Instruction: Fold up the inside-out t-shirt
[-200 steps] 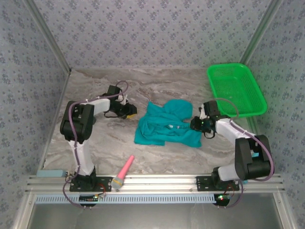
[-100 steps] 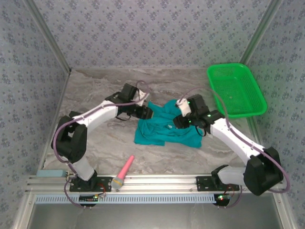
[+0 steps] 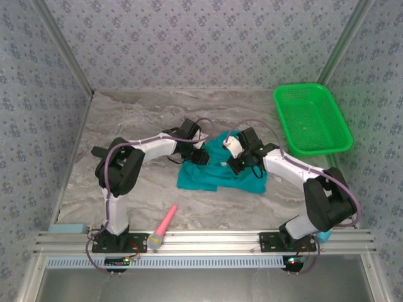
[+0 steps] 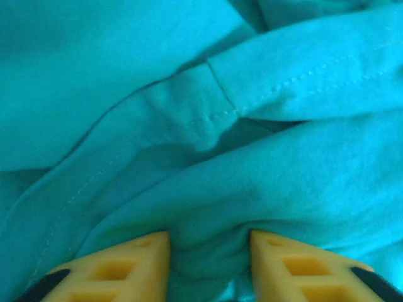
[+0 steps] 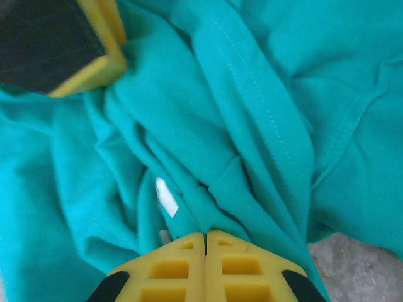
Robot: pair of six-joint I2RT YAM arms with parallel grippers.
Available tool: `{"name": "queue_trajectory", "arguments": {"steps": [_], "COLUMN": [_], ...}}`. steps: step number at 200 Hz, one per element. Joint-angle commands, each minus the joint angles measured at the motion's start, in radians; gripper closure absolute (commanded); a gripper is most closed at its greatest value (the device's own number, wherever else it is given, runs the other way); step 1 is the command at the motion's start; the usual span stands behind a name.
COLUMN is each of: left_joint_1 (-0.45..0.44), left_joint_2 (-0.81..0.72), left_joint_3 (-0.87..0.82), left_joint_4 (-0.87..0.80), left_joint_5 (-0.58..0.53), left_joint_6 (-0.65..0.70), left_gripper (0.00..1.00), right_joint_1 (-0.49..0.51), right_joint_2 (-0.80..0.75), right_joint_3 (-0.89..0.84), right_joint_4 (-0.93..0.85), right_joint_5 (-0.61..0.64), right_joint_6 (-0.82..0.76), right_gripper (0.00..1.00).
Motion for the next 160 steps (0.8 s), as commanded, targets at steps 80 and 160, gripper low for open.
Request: {"name": "queue_trajectory", "arguments": {"steps": [80, 160], "left_joint_1": [0.454, 0.305], "left_joint_2": [-0.223, -0.324], "left_joint_3": [-0.263, -0.211], "left_joint_4": [0.240, -0.050], "left_joint_5": [0.143, 0.048], "left_joint_6": [-0.289, -0.112], "left_gripper": [1.00, 0.62], "right_joint_1": [-0.233, -0.076], "right_joint_2": [-0.300, -0.210], "right_joint_3": [-0.051, -0.027], "right_joint_4": [0.067, -0.073], "right_joint_5": [-0.182, -0.033], "right_joint_6": [0.133, -0.029], "right_gripper": [1.00, 0.59]}}
